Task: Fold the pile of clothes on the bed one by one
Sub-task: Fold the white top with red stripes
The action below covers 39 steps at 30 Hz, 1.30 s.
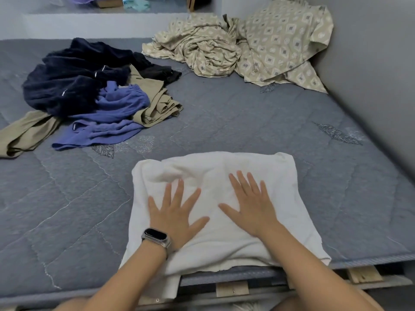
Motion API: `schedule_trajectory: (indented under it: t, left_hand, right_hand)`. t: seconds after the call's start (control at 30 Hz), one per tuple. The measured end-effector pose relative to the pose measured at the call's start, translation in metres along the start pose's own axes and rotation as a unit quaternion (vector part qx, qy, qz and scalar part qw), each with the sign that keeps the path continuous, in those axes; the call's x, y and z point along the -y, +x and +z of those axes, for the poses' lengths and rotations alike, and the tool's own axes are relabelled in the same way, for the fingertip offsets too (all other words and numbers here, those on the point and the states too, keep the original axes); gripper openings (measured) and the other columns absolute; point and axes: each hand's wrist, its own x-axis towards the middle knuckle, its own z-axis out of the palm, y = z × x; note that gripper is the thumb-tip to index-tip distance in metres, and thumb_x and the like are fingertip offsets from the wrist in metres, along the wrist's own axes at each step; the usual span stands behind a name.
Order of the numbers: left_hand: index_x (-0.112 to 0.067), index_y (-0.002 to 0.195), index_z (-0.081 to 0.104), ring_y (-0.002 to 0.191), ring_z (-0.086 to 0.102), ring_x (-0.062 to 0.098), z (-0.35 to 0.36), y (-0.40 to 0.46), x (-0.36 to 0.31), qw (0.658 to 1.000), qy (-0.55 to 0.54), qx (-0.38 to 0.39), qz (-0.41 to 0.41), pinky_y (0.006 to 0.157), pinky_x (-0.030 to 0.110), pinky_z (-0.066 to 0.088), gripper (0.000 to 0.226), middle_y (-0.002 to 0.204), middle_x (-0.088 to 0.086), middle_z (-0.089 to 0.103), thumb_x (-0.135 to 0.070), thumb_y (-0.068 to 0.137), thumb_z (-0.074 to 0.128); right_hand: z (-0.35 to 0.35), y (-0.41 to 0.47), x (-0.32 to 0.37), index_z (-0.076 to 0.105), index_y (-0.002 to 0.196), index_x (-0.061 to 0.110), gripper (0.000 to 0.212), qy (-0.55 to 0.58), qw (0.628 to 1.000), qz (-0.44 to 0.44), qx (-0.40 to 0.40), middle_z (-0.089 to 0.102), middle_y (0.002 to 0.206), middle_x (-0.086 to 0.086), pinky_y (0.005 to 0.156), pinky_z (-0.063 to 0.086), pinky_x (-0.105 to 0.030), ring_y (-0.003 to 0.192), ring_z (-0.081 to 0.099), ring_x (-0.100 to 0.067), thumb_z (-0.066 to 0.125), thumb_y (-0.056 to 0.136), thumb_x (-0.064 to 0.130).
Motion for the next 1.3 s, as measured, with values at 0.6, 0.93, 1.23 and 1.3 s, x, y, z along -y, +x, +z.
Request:
schedule_trajectory:
  t: [0.6,0.93,1.23,1.3]
  left_hand:
    - [-0.007,0.088,0.064,0.072,0.048,0.023,-0.025,-0.094,0.062,0.649,-0.699,-0.006,-0.301,0.067,0.029,0.038,0.02,0.081,0.01,0.055,-0.016,0.097,0.049]
    - [0.007,0.11,0.064,0.063,0.054,0.018,-0.022,-0.099,0.058,0.796,-0.532,-0.037,-0.286,0.053,0.027,0.041,0.031,0.07,0.002,0.063,-0.016,0.089,0.065]
    - [-0.012,0.102,0.065,0.087,0.065,0.025,-0.035,-0.098,0.046,0.652,-0.719,-0.024,-0.24,0.068,0.034,0.047,0.012,0.096,0.008,0.072,-0.012,0.089,0.065]
    - [-0.01,0.105,0.063,0.089,0.067,0.027,-0.036,-0.097,0.041,0.645,-0.728,-0.016,-0.232,0.07,0.036,0.05,0.017,0.096,0.01,0.073,-0.01,0.089,0.065]
  right_hand:
    - [-0.045,-0.115,-0.067,0.064,0.086,0.006,0.028,0.516,0.786,0.338,-0.04,0.058,0.071,-0.009,0.056,0.039,-0.026,0.063,0.05,-0.017,0.04,0.096,-0.006]
    - [-0.032,-0.113,-0.051,0.06,0.103,0.009,0.021,0.502,0.811,0.294,-0.065,0.068,0.106,-0.012,0.085,0.052,-0.033,0.097,0.063,-0.026,0.07,0.086,0.014]
    - [-0.026,-0.107,-0.051,0.058,0.096,0.011,0.015,0.546,0.779,0.295,-0.09,0.066,0.095,-0.006,0.055,0.049,-0.034,0.07,0.058,-0.018,0.049,0.094,-0.001]
    - [-0.016,-0.105,-0.054,0.054,0.097,0.023,0.015,0.492,0.813,0.3,-0.079,0.064,0.096,0.005,0.079,0.054,-0.043,0.087,0.062,-0.017,0.064,0.088,0.016]
